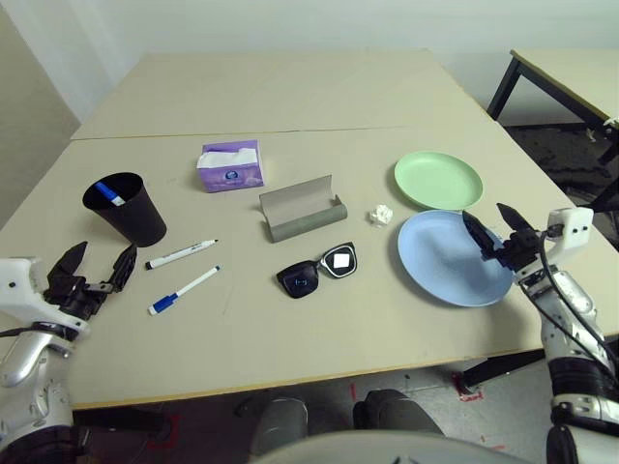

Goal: Organize and tidy the items on the table.

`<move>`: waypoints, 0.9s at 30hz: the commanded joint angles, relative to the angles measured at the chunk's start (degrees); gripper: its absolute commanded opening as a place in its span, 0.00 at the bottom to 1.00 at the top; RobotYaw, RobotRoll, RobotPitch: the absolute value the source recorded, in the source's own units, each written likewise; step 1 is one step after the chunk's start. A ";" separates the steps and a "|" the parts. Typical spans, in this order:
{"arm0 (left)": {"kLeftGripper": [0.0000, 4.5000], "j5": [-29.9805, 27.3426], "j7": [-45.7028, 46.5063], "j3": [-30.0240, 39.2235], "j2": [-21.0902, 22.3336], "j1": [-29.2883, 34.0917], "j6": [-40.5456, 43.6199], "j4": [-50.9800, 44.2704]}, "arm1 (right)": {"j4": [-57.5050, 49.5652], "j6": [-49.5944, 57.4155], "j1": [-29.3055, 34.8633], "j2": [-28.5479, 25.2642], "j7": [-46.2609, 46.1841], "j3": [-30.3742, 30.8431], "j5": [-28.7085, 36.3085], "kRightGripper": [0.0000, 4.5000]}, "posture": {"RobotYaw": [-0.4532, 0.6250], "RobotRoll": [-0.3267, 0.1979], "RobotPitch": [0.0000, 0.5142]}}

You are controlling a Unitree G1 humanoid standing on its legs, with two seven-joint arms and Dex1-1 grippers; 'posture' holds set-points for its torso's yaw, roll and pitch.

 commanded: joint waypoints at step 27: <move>0.99 3.46 -41.57 -23.48 7.43 -17.05 0.33 5.75 | -45.76 53.39 22.47 -11.98 -17.58 -6.82 10.78 1.00 | 0.21 0.62 0.07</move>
